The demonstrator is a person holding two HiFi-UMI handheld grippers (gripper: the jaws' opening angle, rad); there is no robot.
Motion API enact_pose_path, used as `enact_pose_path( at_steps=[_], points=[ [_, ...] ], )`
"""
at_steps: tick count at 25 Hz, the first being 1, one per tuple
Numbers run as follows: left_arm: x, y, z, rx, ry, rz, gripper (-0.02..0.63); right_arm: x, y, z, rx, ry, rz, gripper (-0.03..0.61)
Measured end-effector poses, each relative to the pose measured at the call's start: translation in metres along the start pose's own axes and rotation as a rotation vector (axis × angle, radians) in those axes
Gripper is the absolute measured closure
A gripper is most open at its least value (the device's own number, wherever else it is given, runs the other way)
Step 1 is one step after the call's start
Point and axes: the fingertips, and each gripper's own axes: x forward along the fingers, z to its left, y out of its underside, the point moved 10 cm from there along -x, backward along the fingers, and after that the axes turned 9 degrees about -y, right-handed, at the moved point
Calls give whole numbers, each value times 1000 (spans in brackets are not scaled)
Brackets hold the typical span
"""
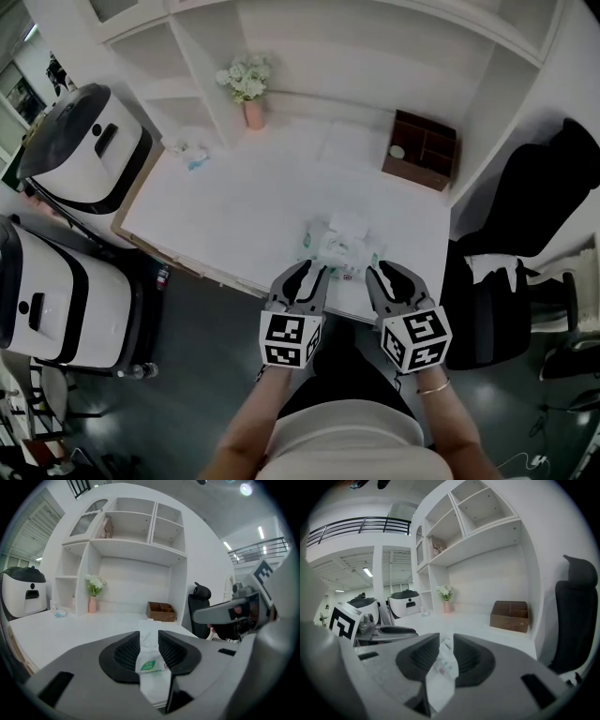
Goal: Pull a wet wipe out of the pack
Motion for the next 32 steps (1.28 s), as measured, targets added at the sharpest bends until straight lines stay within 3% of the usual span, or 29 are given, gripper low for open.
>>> enact_pose_path(
  at_steps=[16, 21, 27, 32],
  points=[
    [77, 0, -20, 134, 39, 114, 492, 26, 3, -37, 35, -14, 50, 500],
    [86, 0, -16, 94, 25, 130, 514, 35, 3, -41, 35, -36, 73, 500],
    [82, -1, -2, 6, -14, 117, 614, 46, 4, -40, 21, -76, 101, 500],
    [79, 1, 7, -50, -32, 120, 618, 59, 1, -36, -30, -135, 142, 500]
  ],
)
